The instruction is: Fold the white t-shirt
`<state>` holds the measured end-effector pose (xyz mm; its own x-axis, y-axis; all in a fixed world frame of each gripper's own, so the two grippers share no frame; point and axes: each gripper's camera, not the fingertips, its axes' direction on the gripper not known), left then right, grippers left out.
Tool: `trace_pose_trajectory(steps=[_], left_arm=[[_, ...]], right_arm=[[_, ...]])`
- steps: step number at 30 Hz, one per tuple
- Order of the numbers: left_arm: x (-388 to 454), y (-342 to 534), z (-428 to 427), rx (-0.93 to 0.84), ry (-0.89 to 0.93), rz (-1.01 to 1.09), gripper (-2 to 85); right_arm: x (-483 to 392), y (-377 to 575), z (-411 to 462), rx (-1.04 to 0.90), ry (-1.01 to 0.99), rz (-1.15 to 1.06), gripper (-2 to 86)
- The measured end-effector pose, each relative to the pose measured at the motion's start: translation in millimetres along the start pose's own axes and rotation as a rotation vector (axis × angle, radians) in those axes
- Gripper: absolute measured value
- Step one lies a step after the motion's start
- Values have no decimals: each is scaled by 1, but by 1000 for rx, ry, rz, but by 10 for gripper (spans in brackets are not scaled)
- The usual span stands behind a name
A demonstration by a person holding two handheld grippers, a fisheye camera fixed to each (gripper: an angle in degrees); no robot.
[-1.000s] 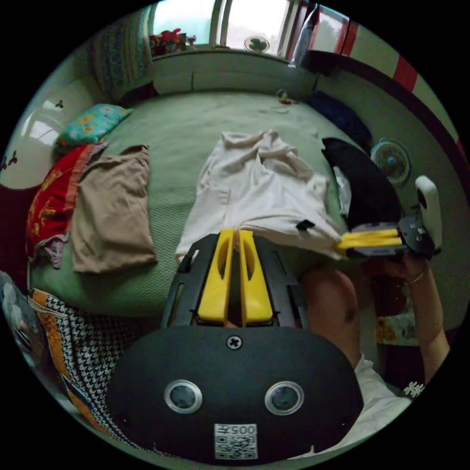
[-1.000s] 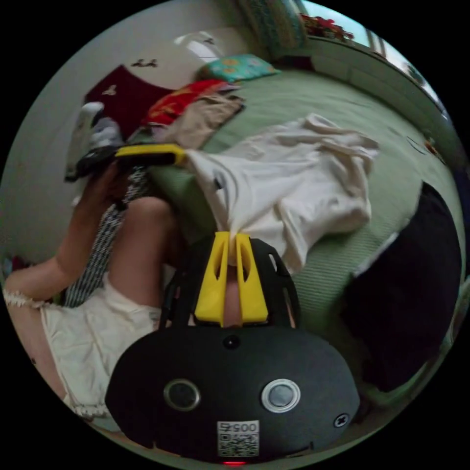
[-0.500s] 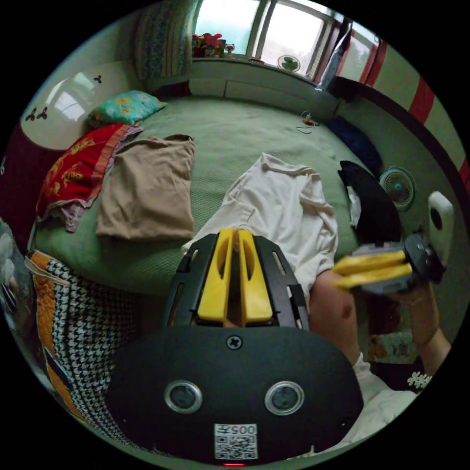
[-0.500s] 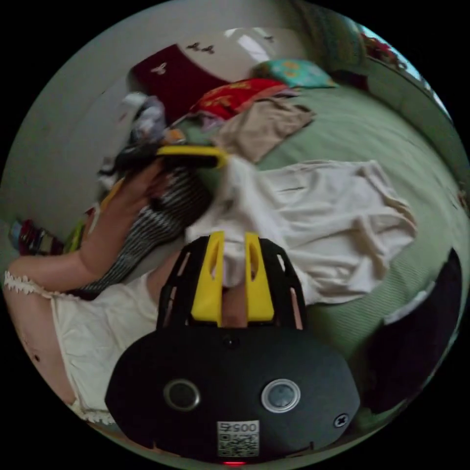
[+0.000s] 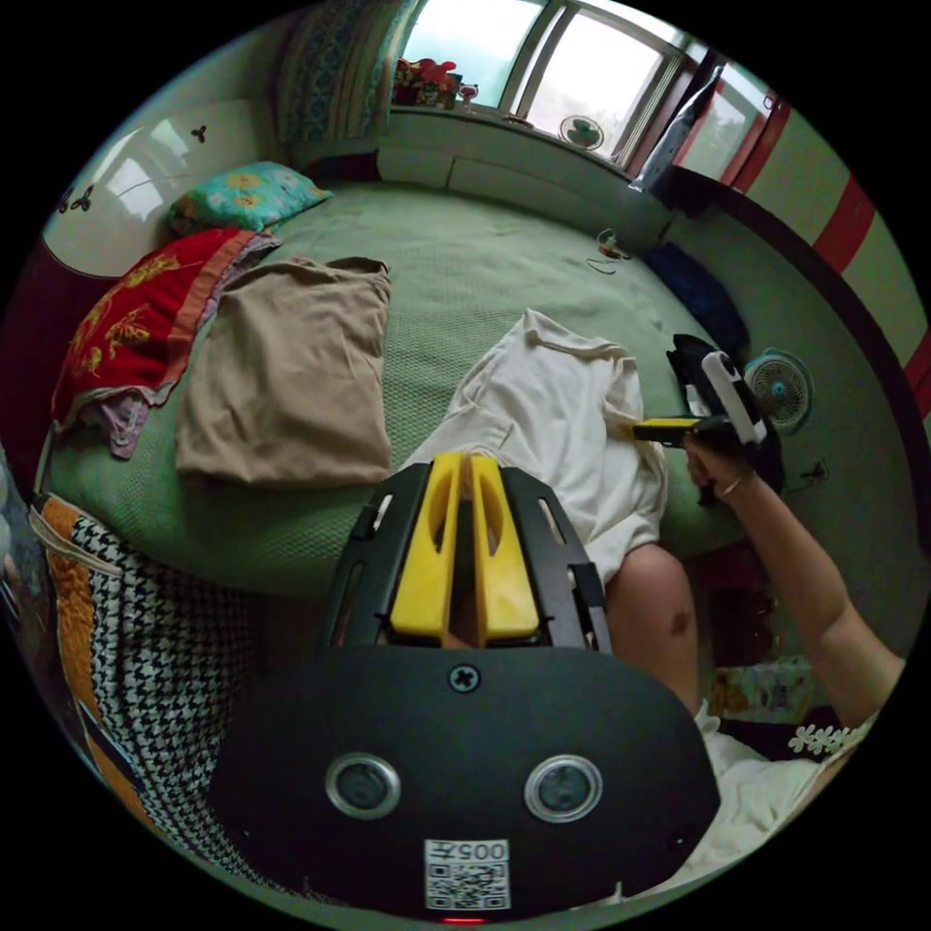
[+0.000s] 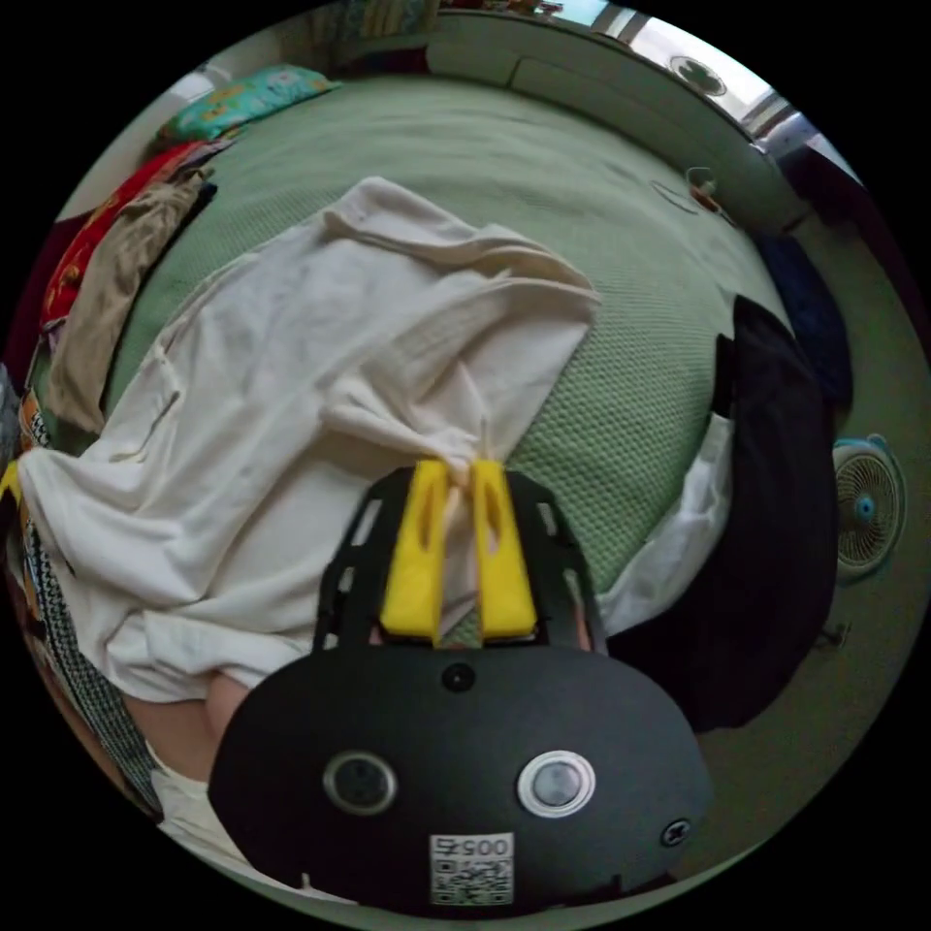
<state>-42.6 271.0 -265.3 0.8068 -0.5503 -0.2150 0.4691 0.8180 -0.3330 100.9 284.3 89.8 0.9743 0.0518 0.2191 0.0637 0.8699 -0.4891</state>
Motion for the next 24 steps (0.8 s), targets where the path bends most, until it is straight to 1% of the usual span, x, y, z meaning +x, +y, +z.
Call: trace_pose_trajectory(steps=[3,5,7,9,12,14,17,20,22,24], left_arm=[[5,-34,-5,17,-7,17,14],[10,-64,-11,30,-45,33,16],[22,-112,-22,68,-98,71,18],[35,-153,-35,104,-141,93,20],[60,-218,-57,160,-178,106,27],[70,-251,-60,124,-148,72,35],[79,-273,-44,88,-84,49,55],[82,-268,-5,-13,-75,38,80],[81,-253,30,-104,-47,59,94],[82,-237,52,-166,-25,78,98]], right_arm=[[17,18,-20,34,2,40,-6],[41,39,-48,79,25,86,-8],[59,57,-73,119,25,119,-9],[74,77,-99,157,-6,131,-9],[90,113,-143,239,-106,152,-9],[87,137,-169,299,-153,146,-5],[68,149,-167,269,-183,115,22],[49,153,-137,212,-235,66,52],[46,156,-119,176,-292,57,62],[49,161,-109,164,-301,63,67]])
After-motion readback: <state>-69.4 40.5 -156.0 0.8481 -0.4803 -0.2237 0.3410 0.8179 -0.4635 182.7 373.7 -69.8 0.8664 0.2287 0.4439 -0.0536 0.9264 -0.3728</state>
